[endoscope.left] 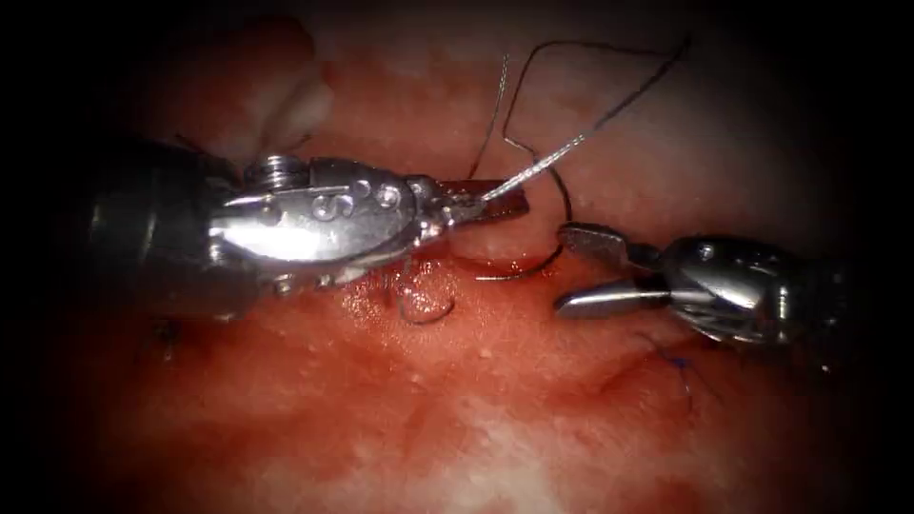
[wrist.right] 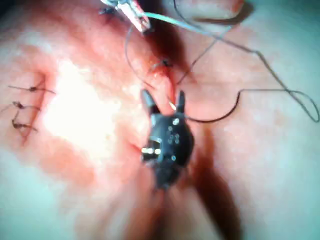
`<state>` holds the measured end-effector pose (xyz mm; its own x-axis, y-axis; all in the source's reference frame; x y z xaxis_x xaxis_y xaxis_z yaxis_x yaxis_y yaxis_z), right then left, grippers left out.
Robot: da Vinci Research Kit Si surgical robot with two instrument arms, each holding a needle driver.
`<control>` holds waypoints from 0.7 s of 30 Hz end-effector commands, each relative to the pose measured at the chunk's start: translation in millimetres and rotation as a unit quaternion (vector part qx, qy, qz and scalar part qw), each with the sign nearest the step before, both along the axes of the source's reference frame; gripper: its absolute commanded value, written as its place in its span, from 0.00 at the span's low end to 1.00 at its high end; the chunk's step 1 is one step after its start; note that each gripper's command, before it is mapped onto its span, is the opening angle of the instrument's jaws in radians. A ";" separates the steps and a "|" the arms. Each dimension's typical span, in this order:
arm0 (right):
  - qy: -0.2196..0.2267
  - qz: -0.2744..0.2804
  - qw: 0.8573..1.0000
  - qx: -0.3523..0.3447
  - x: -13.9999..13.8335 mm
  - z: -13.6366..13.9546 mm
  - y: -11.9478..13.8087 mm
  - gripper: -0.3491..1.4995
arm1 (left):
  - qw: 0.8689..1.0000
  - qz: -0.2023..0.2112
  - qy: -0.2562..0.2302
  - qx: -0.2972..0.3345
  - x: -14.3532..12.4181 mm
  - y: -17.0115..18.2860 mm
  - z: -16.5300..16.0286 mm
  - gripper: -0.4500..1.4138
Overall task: Wound Closure
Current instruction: Use the right gripper to regrasp more suture with the left gripper.
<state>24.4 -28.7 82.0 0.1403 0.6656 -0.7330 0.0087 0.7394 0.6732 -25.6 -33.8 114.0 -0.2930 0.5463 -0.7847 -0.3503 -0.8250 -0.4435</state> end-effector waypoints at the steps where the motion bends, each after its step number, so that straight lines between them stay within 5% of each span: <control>1: 0.006 0.004 1.000 -0.002 2.8 0.0 -0.6 0.84 | 1.000 -0.001 -0.002 0.001 -0.5 -0.1 0.8 0.00; 8: 0.001 0.025 1.000 -0.007 8.4 0.4 -0.2 0.84 | 1.000 -0.005 -0.015 -0.002 0.0 -0.3 0.5 0.00; 17: 0.006 0.024 1.000 -0.006 10.3 0.1 -0.3 0.78 | 1.000 -0.002 -0.018 -0.001 0.0 -0.3 0.4 0.00; 19: 0.011 0.018 1.000 -0.008 10.4 0.1 -0.3 0.62 | 1.000 -0.002 -0.018 -0.001 0.0 -0.4 0.4 0.00; 21: 0.019 0.006 1.000 -0.006 10.5 0.2 -0.3 0.00 | 1.000 -0.002 -0.018 -0.001 0.0 -0.4 0.4 0.00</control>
